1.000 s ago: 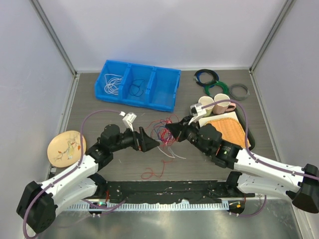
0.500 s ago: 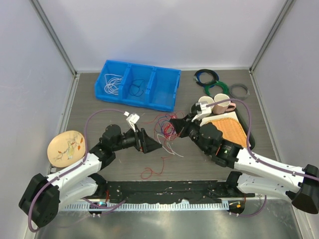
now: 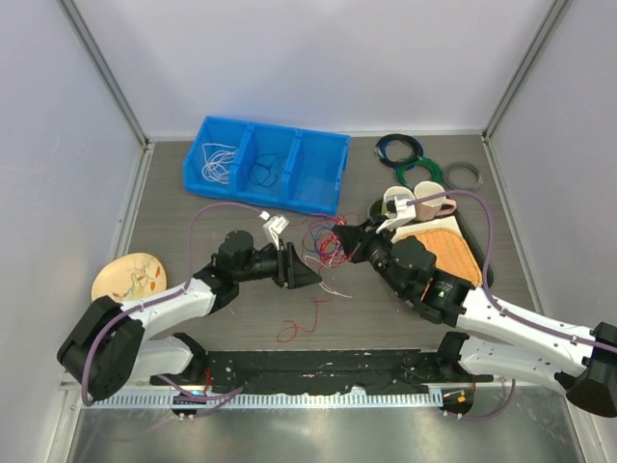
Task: Untangle the cables
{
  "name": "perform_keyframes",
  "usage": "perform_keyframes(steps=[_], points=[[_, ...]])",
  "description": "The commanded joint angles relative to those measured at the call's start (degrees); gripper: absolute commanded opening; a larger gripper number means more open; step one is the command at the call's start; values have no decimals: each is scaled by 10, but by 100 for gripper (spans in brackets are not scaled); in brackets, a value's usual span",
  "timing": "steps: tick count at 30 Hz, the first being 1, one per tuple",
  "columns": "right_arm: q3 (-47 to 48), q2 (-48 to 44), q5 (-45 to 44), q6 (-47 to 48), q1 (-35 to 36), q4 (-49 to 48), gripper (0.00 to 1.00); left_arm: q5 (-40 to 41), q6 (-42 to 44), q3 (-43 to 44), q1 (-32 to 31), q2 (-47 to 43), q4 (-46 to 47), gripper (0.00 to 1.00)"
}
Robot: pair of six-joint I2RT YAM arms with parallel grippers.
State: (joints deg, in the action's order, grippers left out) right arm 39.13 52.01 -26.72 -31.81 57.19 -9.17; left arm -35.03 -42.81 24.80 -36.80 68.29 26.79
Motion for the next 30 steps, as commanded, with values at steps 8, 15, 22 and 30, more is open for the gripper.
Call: perform_keyframes(steps=[8,15,22,30], points=[[20,-19,-35,3,-7,7,1,12,4,69,-5,54,24,12],[20,-15,-139,10,-23,71,1,83,30,44,-5,-14,-46,0],[2,25,-200,-34,-82,158,1,204,48,27,-5,-133,-165,0],[-37,37,-77,-21,-140,168,5,500,41,61,1,-302,-358,0]])
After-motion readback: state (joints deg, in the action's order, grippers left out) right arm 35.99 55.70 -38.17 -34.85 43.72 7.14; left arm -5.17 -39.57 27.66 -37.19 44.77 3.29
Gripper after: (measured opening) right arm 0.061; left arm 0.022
